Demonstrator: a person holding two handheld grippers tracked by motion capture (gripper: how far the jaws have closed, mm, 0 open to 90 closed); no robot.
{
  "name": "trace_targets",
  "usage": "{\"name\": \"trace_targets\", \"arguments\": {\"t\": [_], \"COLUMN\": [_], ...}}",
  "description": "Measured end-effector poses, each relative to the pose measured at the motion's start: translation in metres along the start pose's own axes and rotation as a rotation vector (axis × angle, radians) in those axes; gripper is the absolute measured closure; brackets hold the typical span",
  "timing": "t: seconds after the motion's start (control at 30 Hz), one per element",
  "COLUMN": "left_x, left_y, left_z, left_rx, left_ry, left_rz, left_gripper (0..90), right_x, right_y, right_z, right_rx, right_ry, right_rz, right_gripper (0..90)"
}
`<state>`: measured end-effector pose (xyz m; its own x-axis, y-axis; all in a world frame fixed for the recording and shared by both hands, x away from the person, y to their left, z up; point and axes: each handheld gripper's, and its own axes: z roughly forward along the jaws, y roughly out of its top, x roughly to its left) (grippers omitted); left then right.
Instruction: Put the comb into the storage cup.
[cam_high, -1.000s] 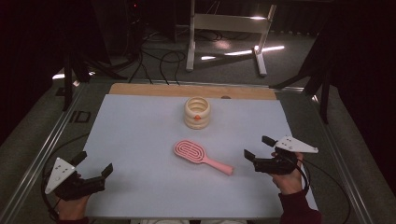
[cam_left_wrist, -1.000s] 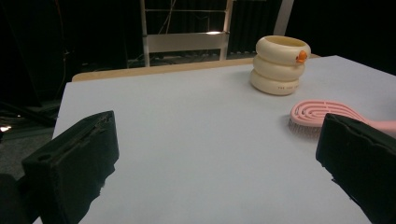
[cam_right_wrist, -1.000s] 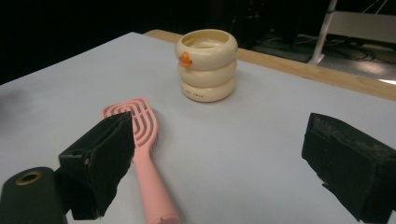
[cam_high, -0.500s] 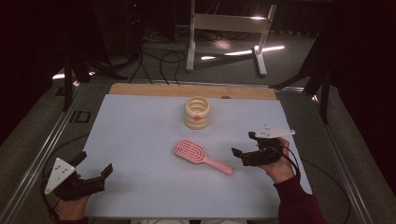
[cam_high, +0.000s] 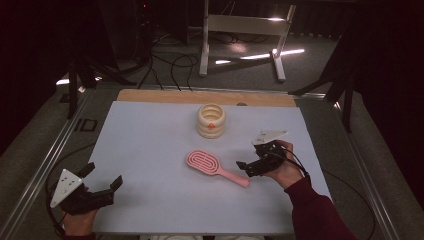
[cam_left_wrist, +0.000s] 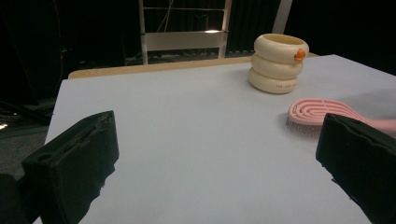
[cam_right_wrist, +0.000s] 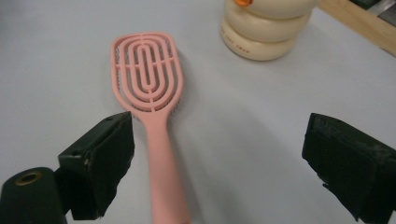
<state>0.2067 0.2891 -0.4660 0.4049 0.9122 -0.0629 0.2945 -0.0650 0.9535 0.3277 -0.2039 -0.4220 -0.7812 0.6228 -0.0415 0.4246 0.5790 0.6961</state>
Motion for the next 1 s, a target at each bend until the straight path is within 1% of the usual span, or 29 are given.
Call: {"name": "trace_targets", "arguments": {"t": [0.13, 0.17, 0.2, 0.27, 0.37, 0.5, 0.67, 0.87, 0.93, 1.0], "left_x": [0.0, -0.001, -0.001, 0.0, -0.001, -0.001, -0.002, -0.002, -0.002, -0.003], "left_y": [0.0, -0.001, -0.001, -0.001, -0.002, -0.002, -0.003, -0.003, -0.003, -0.003], "left_z": [0.0, 0.002, 0.002, 0.002, 0.002, 0.003, 0.004, 0.004, 0.004, 0.004], "left_rx": [0.0, 0.008, 0.007, 0.009, 0.009, 0.014, 0.017, 0.018, 0.019, 0.02], "left_ry": [0.0, -0.003, -0.004, -0.003, -0.005, -0.007, -0.008, -0.011, -0.012, -0.014], "left_rz": [0.0, 0.004, 0.004, 0.004, 0.003, 0.006, 0.004, 0.002, 0.003, 0.005], "left_gripper": [0.0, 0.0, 0.0, 0.0, 0.0, 0.0, 0.0, 0.0, 0.0, 0.0], "right_x": [0.001, 0.001, 0.004, 0.005, 0.006, 0.007, 0.011, 0.017, 0.019, 0.021], "right_y": [0.001, 0.001, 0.009, 0.011, 0.014, 0.016, 0.02, 0.021, 0.021, 0.021], "right_z": [0.002, 0.002, 0.015, 0.019, 0.026, 0.036, 0.047, 0.063, 0.068, 0.072], "right_rx": [0.01, 0.01, 0.067, 0.086, 0.104, 0.135, 0.17, 0.214, 0.225, 0.245], "right_ry": [0.003, 0.003, 0.008, 0.012, 0.012, 0.009, 0.01, 0.016, 0.013, 0.02], "right_rz": [-0.004, -0.004, -0.038, -0.052, -0.079, -0.09, -0.128, -0.147, -0.163, -0.162], "right_gripper": [9.3, 9.3, 9.3, 9.3, 9.4, 9.5, 9.6, 10.2, 10.6, 10.7]}}
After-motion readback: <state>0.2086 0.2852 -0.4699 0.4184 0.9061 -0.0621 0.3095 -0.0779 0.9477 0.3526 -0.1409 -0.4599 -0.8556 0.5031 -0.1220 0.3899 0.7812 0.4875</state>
